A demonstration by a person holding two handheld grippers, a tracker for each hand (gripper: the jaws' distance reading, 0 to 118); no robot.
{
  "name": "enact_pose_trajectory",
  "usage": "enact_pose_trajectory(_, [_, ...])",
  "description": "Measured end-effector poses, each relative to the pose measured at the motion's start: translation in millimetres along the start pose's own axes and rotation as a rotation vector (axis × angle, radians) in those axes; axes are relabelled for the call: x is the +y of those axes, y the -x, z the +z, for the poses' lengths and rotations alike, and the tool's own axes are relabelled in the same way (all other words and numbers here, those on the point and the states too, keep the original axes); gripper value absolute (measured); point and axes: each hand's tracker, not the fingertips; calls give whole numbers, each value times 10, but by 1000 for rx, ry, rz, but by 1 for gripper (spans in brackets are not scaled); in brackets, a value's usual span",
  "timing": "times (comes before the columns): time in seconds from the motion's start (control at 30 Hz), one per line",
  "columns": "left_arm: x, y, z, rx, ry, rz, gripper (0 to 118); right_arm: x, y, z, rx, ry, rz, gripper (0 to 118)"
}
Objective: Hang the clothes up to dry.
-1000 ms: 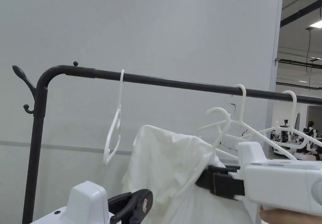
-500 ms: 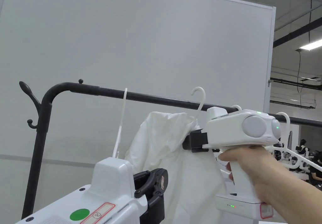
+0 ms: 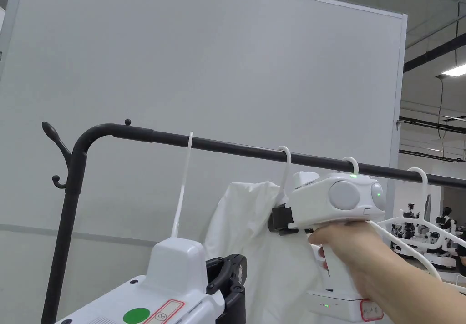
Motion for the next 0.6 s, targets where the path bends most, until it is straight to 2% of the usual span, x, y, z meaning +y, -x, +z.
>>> enact_pose_trajectory(0.27, [-50,-1,2,9,31,-6,1,-33,30,33,-29,-11,24,7])
enact_pose_trajectory(0.3, [-48,-1,0,12,35,-7,1,-32,26,36,-25,-8,28,20])
enact_pose_trajectory(0.33, [-42,0,4,11,35,-6,1,-29,7,35,3,18,29,47])
enact_pose_trajectory(0.4, [-31,0,3,24,34,-7,1,-21,-4,93,-12,11,-7,113])
enact_pose_trajectory(0.5, [-25,14,-5,26,38,2,1,17,9,350,-7,-102,28,117])
enact_pose_trajectory(0.6, [-38,5,-17,33,40,-4,1,118,48,618,16,-151,47,116])
